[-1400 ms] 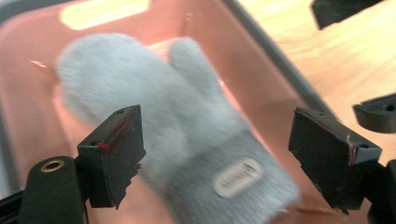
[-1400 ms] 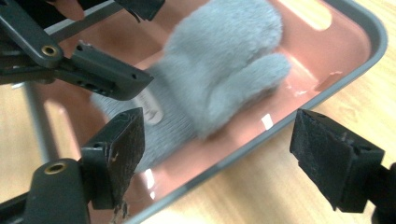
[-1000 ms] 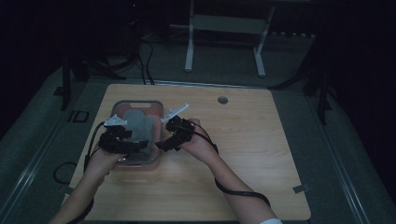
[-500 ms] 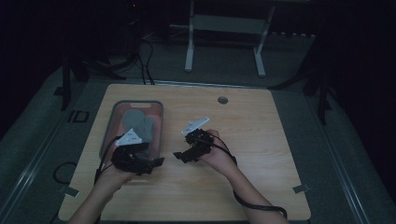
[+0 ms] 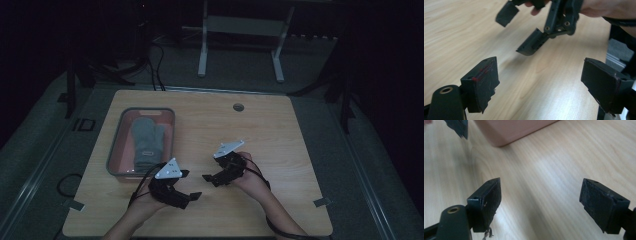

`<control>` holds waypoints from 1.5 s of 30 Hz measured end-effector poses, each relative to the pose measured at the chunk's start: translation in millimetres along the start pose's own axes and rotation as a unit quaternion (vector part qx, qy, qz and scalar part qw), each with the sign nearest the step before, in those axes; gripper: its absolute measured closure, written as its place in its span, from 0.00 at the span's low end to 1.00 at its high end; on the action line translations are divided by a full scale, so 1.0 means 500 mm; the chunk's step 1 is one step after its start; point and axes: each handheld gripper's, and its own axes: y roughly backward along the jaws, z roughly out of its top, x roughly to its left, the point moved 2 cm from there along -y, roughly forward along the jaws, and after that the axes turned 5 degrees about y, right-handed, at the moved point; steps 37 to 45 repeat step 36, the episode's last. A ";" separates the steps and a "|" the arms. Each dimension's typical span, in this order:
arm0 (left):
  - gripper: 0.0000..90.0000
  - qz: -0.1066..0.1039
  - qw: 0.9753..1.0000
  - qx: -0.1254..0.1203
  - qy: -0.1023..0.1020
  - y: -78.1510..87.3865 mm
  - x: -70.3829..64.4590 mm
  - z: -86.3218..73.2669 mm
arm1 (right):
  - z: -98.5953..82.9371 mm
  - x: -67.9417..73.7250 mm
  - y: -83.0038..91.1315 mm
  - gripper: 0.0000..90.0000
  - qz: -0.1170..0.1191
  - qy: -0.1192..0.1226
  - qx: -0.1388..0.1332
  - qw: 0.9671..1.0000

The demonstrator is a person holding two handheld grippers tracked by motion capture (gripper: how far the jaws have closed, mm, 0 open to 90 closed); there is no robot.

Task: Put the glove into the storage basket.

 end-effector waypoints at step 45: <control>0.17 -0.051 0.999 0.013 -0.001 -0.093 -0.026 -0.050 | -0.183 -0.018 0.036 0.18 -0.020 0.037 -0.022 0.999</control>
